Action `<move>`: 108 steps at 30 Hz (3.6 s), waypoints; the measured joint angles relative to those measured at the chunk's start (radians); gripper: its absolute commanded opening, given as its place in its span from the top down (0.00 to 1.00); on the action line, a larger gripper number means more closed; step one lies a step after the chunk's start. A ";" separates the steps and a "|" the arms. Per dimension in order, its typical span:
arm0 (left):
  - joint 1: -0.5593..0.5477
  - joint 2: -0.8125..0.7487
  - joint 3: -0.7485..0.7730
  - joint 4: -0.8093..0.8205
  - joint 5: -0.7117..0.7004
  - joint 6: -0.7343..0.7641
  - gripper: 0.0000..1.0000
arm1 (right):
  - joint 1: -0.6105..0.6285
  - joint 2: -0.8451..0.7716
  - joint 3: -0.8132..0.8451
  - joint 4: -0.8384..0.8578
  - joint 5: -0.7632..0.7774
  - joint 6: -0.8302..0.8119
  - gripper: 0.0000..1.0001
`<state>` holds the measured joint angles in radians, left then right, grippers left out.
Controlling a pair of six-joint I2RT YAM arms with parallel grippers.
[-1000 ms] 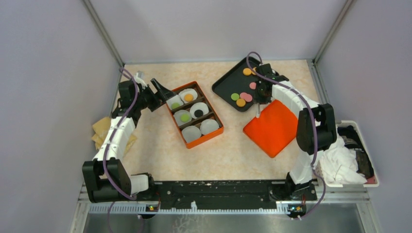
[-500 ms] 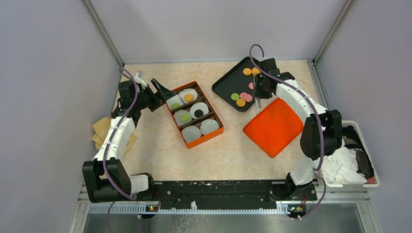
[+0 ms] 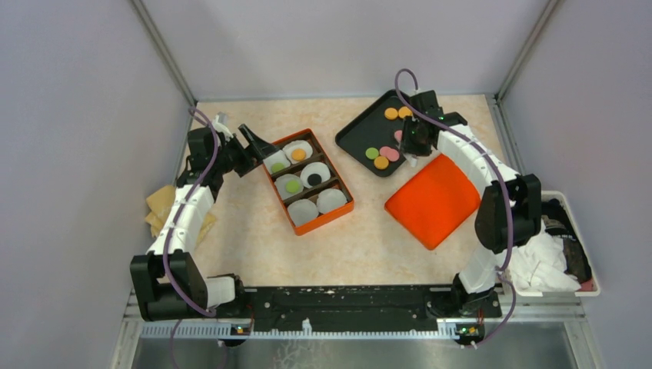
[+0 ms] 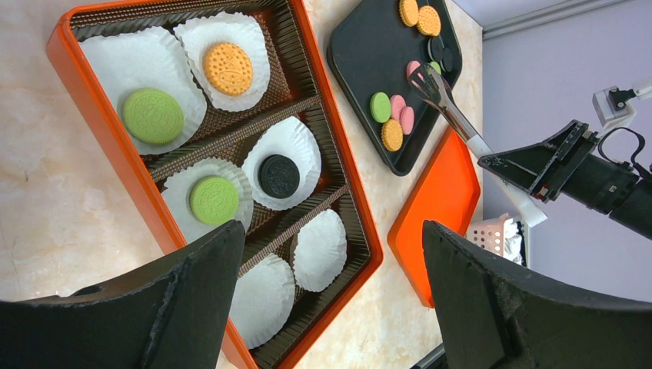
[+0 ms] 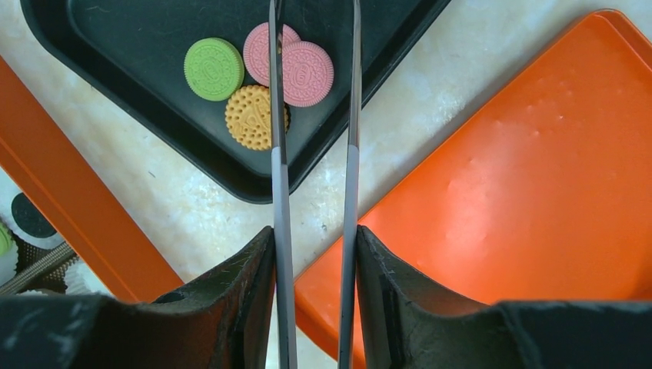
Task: Pack the cookies
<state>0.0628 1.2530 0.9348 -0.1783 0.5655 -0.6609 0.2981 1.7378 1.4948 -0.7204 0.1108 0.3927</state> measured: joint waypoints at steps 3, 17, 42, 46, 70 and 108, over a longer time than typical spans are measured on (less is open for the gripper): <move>0.000 0.000 0.000 0.000 0.000 0.000 0.09 | 0.000 0.000 0.000 -0.002 0.003 0.000 0.61; 0.000 0.000 0.000 0.000 -0.001 0.000 0.09 | 0.000 0.002 0.033 -0.034 0.065 -0.008 0.61; 0.000 0.000 0.000 0.000 -0.001 0.000 0.09 | 0.000 0.124 0.076 -0.028 0.072 -0.007 0.78; 0.000 0.000 0.000 0.000 -0.001 0.000 0.09 | 0.000 0.124 0.082 -0.024 0.071 -0.008 0.92; 0.000 0.000 0.000 -0.010 -0.021 0.001 0.08 | 0.497 -0.180 0.007 -0.017 0.095 -0.061 0.94; 0.000 0.008 0.038 -0.054 -0.058 0.002 0.08 | 0.851 -0.156 -0.087 -0.073 0.089 0.020 0.53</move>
<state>0.0628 1.2613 0.9726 -0.2325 0.5079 -0.6594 1.1492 1.5822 1.4075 -0.7937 0.1997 0.4129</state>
